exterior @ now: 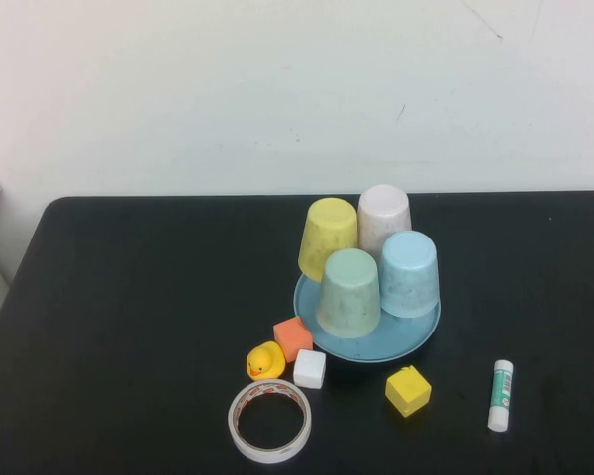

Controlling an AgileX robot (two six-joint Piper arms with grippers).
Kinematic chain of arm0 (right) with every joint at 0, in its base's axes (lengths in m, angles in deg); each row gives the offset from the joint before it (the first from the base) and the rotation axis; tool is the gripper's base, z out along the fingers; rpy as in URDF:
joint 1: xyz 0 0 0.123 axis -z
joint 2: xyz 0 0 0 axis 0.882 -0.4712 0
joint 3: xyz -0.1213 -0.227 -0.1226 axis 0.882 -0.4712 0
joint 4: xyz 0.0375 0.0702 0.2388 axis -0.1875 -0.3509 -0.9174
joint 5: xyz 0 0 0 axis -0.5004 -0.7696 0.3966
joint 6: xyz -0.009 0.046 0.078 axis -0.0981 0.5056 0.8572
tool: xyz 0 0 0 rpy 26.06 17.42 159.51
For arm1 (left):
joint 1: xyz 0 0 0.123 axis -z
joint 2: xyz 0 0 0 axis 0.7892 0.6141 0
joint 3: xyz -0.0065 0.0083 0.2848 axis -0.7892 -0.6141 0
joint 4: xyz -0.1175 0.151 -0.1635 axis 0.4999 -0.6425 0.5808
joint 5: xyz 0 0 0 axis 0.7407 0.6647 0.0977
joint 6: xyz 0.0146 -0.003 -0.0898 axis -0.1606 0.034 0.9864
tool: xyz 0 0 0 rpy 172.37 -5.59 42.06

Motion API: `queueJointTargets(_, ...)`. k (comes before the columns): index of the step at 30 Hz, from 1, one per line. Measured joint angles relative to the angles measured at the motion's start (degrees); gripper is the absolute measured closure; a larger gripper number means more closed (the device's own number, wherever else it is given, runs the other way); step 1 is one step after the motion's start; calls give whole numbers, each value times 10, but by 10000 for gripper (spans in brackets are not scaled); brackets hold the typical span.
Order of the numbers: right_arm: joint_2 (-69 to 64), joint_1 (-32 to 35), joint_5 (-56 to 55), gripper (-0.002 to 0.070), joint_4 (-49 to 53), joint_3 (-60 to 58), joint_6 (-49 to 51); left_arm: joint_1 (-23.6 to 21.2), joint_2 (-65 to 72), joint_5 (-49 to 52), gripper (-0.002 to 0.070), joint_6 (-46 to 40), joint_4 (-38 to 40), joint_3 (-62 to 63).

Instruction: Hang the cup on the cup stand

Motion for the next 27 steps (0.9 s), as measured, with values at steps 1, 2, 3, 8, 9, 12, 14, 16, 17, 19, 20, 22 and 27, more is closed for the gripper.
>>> queueJointTargets(1,0,0,0,676,0,0,0,0,0,0,676,0,0,0)
queueJointTargets(2,0,0,0,676,-1,0,0,0,0,0,676,0,0,0)
queueJointTargets(3,0,0,0,676,-1,0,0,0,0,1,676,0,0,0)
queueJointTargets(8,0,0,0,676,-1,0,0,-1,0,1,676,-1,0,0)
queueJointTargets(9,0,0,0,676,-1,0,0,-1,0,1,676,-1,0,0)
queueJointTargets(12,0,0,0,676,-1,0,0,-1,0,3,676,-1,0,0)
queueJointTargets(14,0,0,0,676,-1,0,0,-1,0,4,676,-1,0,0)
queueJointTargets(16,0,0,0,676,-1,0,0,-1,0,4,676,-1,0,0)
queueJointTargets(17,0,0,0,676,-1,0,0,-1,0,4,676,1,0,0)
queueJointTargets(19,0,0,0,676,-1,0,0,-1,0,4,676,4,0,0)
queueJointTargets(20,0,0,0,676,-1,0,0,-1,0,4,676,4,0,0)
queueJointTargets(22,0,0,0,676,-1,0,0,-1,0,4,676,4,0,0)
queueJointTargets(27,0,0,0,676,-1,0,0,-1,0,5,676,5,0,0)
